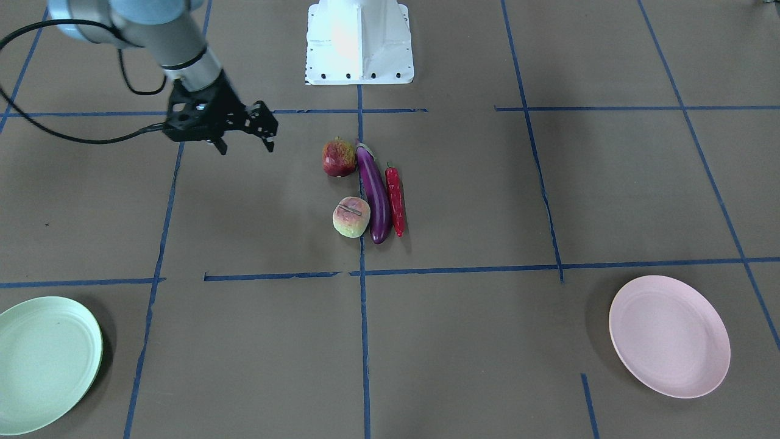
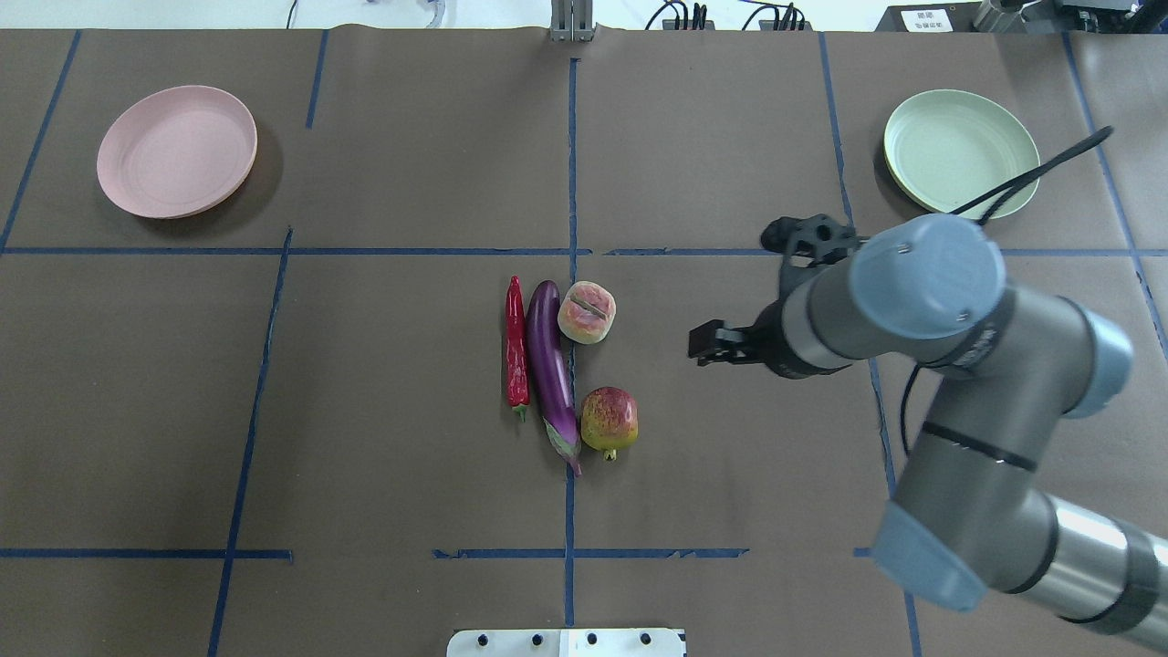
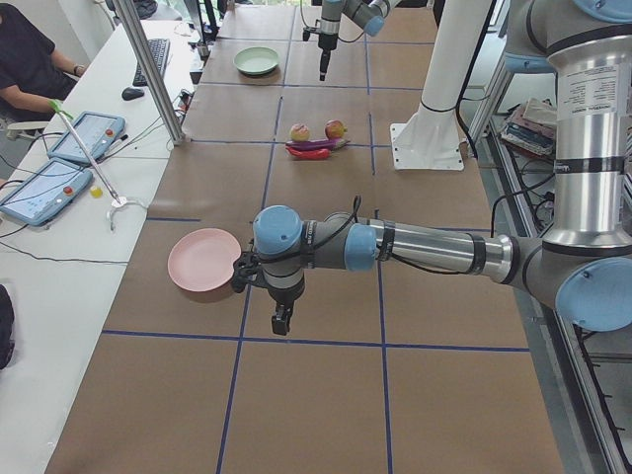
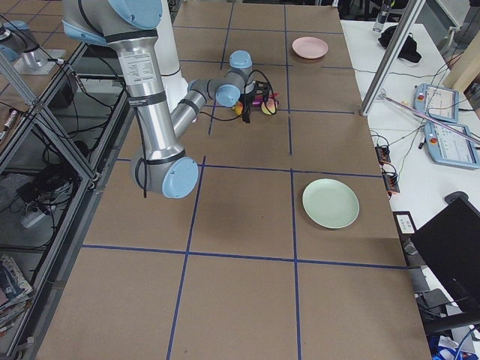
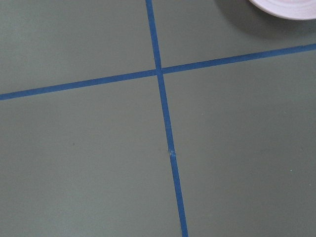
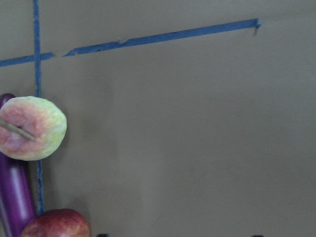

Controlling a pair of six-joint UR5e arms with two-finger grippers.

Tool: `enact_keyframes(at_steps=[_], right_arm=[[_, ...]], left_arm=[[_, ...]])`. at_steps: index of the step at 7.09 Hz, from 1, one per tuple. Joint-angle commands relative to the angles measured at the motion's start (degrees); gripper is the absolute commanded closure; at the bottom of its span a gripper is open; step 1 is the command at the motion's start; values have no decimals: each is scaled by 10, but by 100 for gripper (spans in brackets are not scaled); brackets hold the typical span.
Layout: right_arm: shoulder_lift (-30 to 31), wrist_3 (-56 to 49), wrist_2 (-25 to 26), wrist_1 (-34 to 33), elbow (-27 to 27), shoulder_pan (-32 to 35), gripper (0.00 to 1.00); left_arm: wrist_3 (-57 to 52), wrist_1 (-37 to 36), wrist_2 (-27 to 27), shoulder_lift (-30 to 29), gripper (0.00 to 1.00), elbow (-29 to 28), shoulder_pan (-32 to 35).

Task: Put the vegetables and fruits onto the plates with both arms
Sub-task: 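Reach the right gripper down and grasp the red-yellow pomegranate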

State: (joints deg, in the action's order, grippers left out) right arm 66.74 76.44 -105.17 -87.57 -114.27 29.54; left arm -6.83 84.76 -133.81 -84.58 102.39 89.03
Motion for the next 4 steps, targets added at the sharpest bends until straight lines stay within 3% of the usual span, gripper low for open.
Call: enact_keyframes(at_steps=[1, 4], right_arm=[[-133, 43, 59, -71, 91, -54, 1], [-178, 32, 89, -74, 171, -73, 1]], left_arm=[[1, 0, -19, -1, 0, -1, 0], [1, 0, -21, -1, 0, 0, -1]])
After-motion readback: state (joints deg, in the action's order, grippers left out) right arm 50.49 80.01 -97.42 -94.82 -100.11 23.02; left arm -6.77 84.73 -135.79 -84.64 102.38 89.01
